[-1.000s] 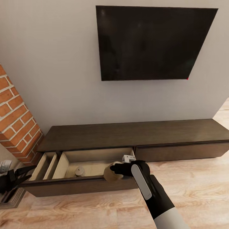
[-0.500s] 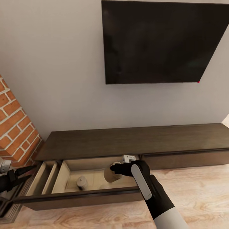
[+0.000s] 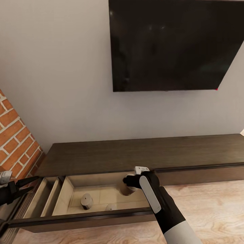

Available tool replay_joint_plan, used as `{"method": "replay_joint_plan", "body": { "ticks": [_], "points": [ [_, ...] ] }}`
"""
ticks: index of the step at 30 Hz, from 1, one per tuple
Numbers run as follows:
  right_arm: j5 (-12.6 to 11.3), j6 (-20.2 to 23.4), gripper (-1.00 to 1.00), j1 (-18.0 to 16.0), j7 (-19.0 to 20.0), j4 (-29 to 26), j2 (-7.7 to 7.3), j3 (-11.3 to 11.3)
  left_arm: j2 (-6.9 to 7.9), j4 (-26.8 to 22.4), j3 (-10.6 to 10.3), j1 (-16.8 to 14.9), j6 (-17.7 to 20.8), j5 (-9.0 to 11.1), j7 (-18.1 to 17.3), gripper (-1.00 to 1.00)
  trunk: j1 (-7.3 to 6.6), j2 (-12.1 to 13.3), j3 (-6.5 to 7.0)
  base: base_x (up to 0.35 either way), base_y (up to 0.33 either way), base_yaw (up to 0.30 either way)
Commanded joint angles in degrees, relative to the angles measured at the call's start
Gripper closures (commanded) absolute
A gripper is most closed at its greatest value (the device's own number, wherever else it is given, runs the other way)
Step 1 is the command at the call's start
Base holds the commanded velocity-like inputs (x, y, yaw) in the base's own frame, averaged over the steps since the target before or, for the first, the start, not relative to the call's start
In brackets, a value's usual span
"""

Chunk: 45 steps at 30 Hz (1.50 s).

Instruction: Place each of the two pumpkins and all three candles from the living room inside a cabinet in the living room (use any cabinet), then make sure every cabinet is closed, and position the cauldron so it is next to a table in the living room.

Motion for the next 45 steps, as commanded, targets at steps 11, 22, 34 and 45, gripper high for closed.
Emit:
{"method": "replay_joint_plan", "body": {
  "ticks": [11,22,34,45],
  "points": [
    [-0.96,-0.19,1.0,-0.22,-4.91,2.5,0.01,0.09,0.0,0.02,0.04,-0.05,0.29,-0.27,-0.34,-1.0,-0.01,-0.03,-0.04,0.048,0.108,0.0],
    [-1.0,-0.2,1.0,-0.32,-10.7,3.5,0.01,0.09,0.0,0.02,0.03,-0.05,0.29,-0.35,-0.31,-1.0,-0.01,-0.03,-0.04,0.04,0.119,0.0],
    [-0.71,-0.2,1.0,-0.43,-10.9,4.94,0.01,0.09,-0.01,0.02,0.01,-0.05,0.29,-0.44,-0.35,-1.0,-0.01,-0.03,-0.04,0.076,0.046,0.0],
    [-0.38,-2.29,1.0,-0.76,-12.01,7.67,0.01,0.09,0.0,-0.6,0.03,-0.05,0.29,-0.12,-0.41,-1.0,1.31,-2.43,-1.12,0.001,0.0,0.0]
  ]
}}
